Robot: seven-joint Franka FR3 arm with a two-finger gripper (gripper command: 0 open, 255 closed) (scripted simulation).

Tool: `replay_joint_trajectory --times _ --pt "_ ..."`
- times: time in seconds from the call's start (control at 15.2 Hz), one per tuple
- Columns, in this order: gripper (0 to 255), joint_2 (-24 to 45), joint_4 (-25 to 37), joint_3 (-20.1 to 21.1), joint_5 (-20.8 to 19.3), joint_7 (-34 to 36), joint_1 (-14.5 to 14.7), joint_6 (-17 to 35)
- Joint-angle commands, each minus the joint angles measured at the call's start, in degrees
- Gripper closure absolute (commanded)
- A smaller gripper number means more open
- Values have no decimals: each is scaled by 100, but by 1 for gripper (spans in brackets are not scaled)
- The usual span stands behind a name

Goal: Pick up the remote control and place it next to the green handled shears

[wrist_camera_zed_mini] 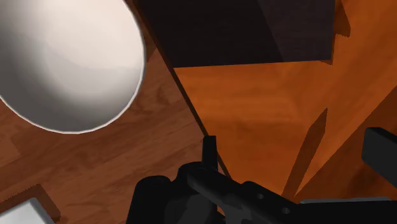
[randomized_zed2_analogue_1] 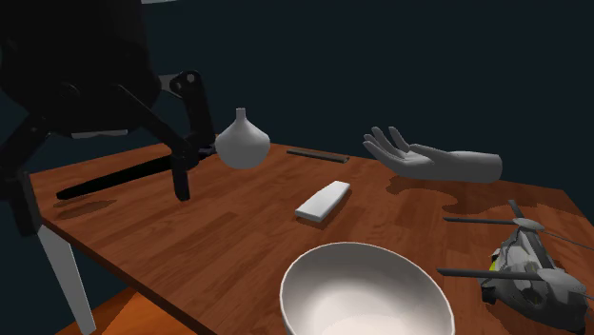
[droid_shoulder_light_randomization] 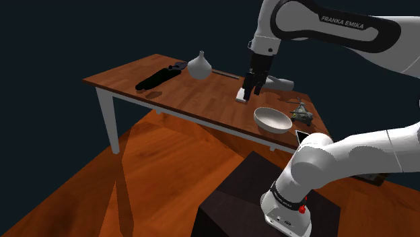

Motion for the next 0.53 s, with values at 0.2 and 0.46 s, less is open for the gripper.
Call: replay_joint_trajectory --times 0.2,0.46 --pt "0 514 117 -91 -57 230 -188 431" --pt "0 1211 350 -230 -121 532 -425 942"
